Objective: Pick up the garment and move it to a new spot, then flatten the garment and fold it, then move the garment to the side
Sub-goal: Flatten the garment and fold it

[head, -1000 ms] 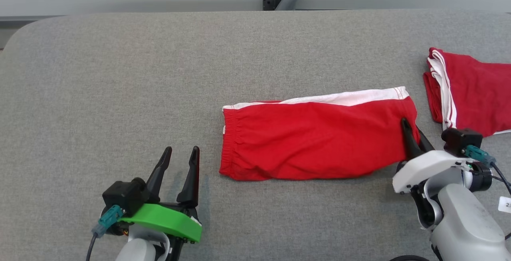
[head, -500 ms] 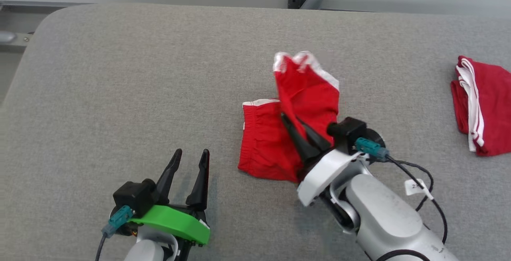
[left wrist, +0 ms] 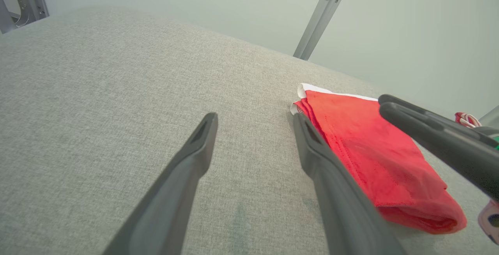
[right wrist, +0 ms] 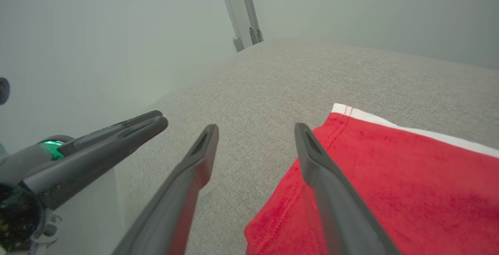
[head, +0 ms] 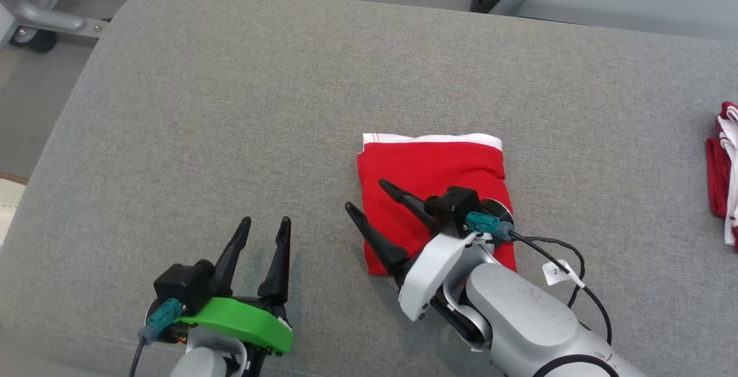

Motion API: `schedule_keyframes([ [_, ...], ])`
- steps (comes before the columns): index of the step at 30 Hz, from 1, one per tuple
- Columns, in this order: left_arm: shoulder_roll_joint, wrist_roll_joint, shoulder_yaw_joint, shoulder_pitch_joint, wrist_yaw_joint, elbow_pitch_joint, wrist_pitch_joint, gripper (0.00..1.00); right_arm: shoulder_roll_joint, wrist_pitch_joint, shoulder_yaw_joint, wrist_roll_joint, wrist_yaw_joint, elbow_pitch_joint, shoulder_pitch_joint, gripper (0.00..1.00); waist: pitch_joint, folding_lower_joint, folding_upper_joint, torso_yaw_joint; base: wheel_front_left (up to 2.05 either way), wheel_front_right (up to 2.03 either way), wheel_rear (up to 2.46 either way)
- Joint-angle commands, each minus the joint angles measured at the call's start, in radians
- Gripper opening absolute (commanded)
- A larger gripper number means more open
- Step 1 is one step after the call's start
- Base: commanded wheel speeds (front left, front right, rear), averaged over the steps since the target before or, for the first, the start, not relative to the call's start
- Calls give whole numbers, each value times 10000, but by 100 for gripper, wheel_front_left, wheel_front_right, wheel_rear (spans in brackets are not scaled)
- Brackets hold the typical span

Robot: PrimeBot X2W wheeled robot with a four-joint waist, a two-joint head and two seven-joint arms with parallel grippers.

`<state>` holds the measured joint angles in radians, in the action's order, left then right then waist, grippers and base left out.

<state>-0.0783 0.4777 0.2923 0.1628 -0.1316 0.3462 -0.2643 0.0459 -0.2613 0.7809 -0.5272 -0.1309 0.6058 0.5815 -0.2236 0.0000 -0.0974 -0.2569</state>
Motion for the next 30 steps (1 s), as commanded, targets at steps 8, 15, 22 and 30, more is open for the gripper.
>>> schedule_keyframes([
  [8,52,-581,-866,-395,15,-94,11,100,248,-19,-2135,1097,6,-281,-1179,100,408,0,0,1417,0,0,0],
  [15,94,-992,-1417,-546,15,-88,9,100,471,-20,-4066,2212,6,-739,-2211,100,569,0,0,2166,0,0,0],
  [22,143,-1225,-1781,-735,15,-88,11,100,306,-19,-5685,2822,6,-1354,-3056,100,708,0,0,2525,0,0,0],
  [30,192,-1615,-2524,-1135,15,-38,11,100,114,-21,-6545,3318,6,-1746,-3658,100,972,0,0,2794,0,0,0],
])
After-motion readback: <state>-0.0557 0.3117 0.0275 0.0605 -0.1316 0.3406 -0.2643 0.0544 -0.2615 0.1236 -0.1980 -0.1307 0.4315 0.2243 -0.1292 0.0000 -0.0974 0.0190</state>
